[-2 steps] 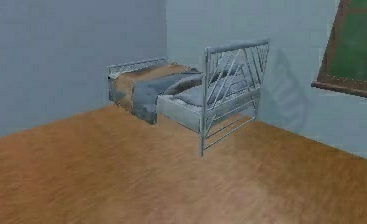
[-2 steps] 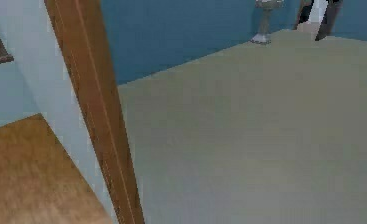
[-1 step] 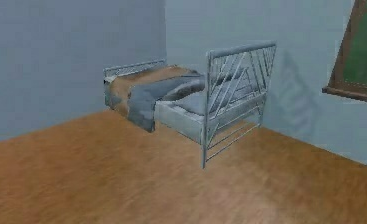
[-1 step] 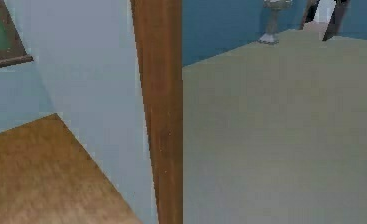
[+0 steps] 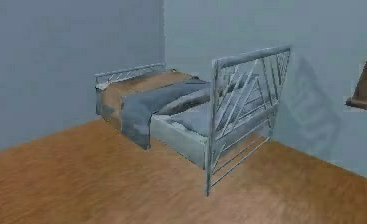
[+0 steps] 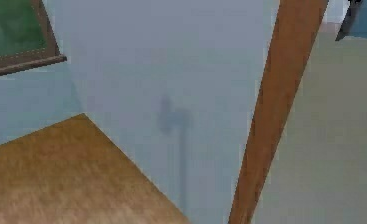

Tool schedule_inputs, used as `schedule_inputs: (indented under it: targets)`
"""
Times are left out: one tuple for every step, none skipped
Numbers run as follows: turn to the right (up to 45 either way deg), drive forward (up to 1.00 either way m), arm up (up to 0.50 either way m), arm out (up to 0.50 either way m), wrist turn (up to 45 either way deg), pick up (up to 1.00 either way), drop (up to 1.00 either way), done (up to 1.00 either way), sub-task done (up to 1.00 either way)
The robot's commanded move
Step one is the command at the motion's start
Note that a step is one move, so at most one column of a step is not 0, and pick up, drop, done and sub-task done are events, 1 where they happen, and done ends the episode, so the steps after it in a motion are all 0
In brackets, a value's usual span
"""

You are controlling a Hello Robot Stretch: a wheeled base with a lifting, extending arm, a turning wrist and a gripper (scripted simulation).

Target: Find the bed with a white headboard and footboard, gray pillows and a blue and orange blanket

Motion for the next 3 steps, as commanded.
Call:
schedule_inputs:
  targets:
    - [42.0,0.0,0.0,0.0,0.0,0.0,0.0,0.0,0.0]
    - [0.0,0.55,0.0,0.0,0.0,0.0,0.0,0.0,0.0]
    - [-45.0,0.0,0.0,0.0,0.0,0.0,0.0,0.0,0.0]
